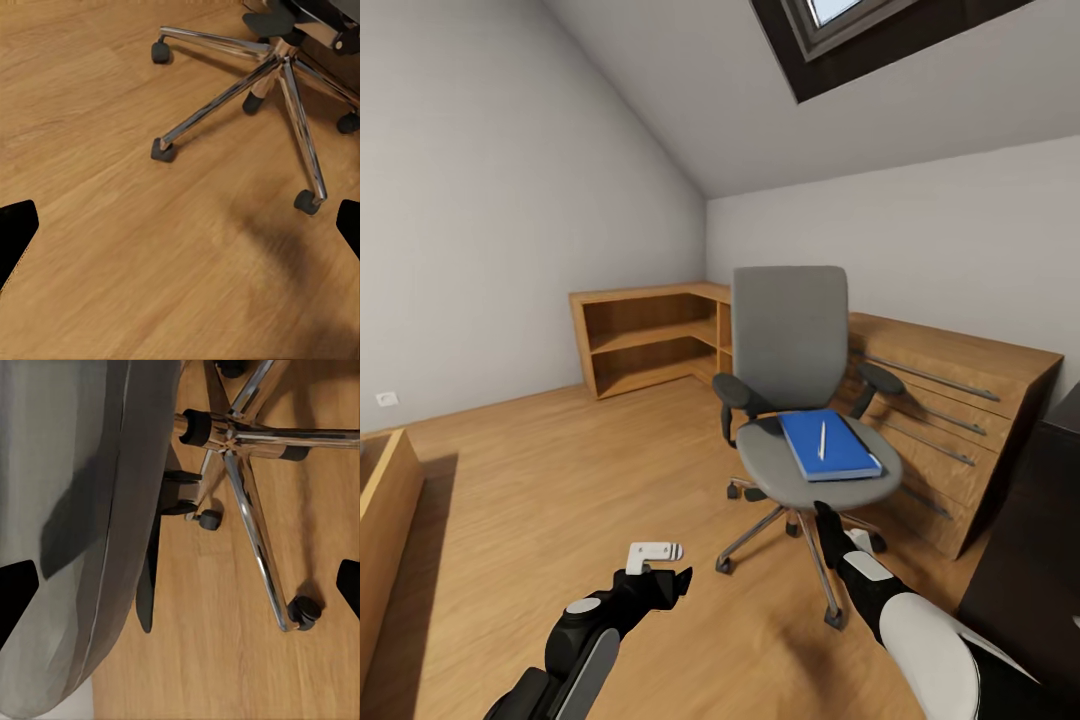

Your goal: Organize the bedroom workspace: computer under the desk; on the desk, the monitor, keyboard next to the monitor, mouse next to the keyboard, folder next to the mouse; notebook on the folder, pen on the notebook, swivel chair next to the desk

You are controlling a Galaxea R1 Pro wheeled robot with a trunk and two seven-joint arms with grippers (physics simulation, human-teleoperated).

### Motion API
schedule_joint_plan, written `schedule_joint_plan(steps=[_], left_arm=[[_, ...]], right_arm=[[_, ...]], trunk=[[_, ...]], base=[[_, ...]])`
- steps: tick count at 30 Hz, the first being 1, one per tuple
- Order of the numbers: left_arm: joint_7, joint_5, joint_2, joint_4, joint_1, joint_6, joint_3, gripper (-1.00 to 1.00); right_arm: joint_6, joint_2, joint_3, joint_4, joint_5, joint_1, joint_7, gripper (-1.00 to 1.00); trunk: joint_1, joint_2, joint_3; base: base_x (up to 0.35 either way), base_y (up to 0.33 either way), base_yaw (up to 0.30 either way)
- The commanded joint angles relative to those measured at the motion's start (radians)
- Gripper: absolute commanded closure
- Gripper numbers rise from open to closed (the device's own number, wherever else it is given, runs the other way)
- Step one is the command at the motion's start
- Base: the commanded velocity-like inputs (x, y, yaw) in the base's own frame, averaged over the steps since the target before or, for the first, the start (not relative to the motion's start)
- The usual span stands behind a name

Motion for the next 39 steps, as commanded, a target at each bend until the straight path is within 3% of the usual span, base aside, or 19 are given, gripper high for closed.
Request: schedule_joint_plan(steps=[1, 11, 20, 34, 37, 39], left_arm=[[0.009, 0.010, 0.000, -0.001, 0.000, 0.003, -0.001, -1.00], [0.009, 0.011, 0.000, -0.001, 0.000, 0.002, -0.001, -1.00], [0.009, 0.011, 0.000, -0.001, 0.000, 0.003, -0.001, -1.00], [0.009, 0.013, 0.000, -0.001, -0.001, 0.003, -0.001, -1.00], [0.009, 0.013, 0.000, 0.006, -0.001, 0.003, 0.001, -1.00], [0.009, 0.012, 0.001, 0.035, -0.001, 0.000, 0.005, -1.00]], right_arm=[[-0.003, 0.000, -0.002, 0.001, -0.010, -0.001, 0.004, -1.00], [-0.004, -0.001, -0.002, 0.001, -0.010, -0.001, 0.005, -1.00], [-0.004, 0.000, -0.002, 0.001, -0.010, -0.001, 0.008, -1.00], [-0.006, 0.000, 0.000, 0.001, -0.009, -0.001, 0.009, -1.00], [-0.008, 0.001, 0.001, 0.000, 0.004, -0.001, 0.010, -1.00], [-0.009, 0.002, 0.003, 0.000, 0.035, -0.001, 0.008, -1.00]], trunk=[[0.000, 0.000, -0.001], [0.000, 0.000, -0.001], [0.000, 0.000, -0.001], [0.000, 0.000, -0.001], [0.000, 0.000, -0.001], [0.000, 0.000, -0.001]], base=[[0.281, 0.000, 0.000], [0.307, 0.000, 0.000], [0.049, 0.000, 0.000], [-0.268, 0.000, 0.000], [-0.333, 0.000, 0.000], [-0.335, 0.000, 0.000]])
